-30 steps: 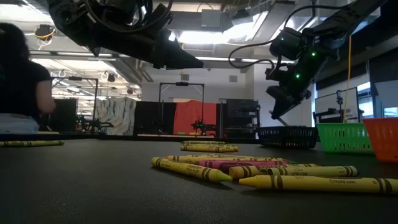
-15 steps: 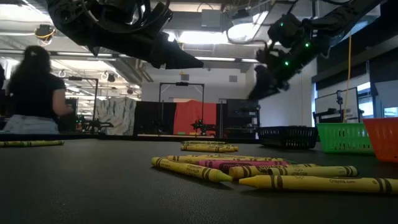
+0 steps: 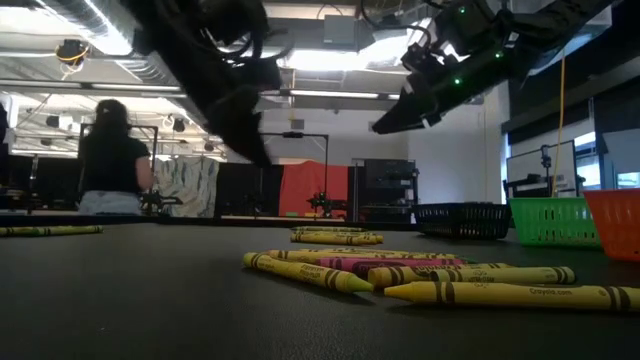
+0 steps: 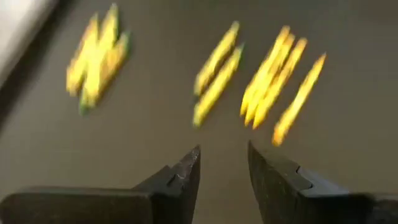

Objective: Sort crayons
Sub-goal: Put the green crayon into the orange basket

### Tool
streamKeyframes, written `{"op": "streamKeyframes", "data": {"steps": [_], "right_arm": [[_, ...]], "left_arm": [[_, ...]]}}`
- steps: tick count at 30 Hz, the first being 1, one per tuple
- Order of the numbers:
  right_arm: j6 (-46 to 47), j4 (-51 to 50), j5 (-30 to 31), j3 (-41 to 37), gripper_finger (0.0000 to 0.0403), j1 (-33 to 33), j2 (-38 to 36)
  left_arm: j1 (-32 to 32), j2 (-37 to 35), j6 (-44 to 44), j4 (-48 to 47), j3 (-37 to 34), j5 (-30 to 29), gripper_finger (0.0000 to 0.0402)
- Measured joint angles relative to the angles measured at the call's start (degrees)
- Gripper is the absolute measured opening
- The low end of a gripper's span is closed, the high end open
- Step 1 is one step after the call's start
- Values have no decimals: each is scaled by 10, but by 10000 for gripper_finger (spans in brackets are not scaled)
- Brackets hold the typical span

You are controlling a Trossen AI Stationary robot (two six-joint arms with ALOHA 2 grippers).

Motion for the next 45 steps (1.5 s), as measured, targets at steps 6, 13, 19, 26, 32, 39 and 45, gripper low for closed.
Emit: {"op": "streamKeyframes", "data": {"steps": [6, 13, 19, 26, 32, 39, 45], "right_arm": [[1, -2, 1, 0, 182, -1, 0], [4, -3, 1, 0, 182, -1, 0], [5, -6, 1, 0, 182, -1, 0], [5, -6, 1, 0, 182, -1, 0], [5, -3, 1, 0, 182, -1, 0], [5, -2, 1, 0, 182, -1, 0], [5, -2, 1, 0, 182, -1, 0]], "left_arm": [[0, 0, -134, -275, 59, 6, 118], [18, 0, -259, -429, 39, 58, 118], [37, 0, -290, -444, -10, 65, 118], [71, -47, -304, -429, -71, 67, 118], [103, -91, -311, -379, -113, 109, 118], [129, -92, -310, -349, -155, 123, 118], [133, -94, -304, -325, -170, 139, 117]]}}
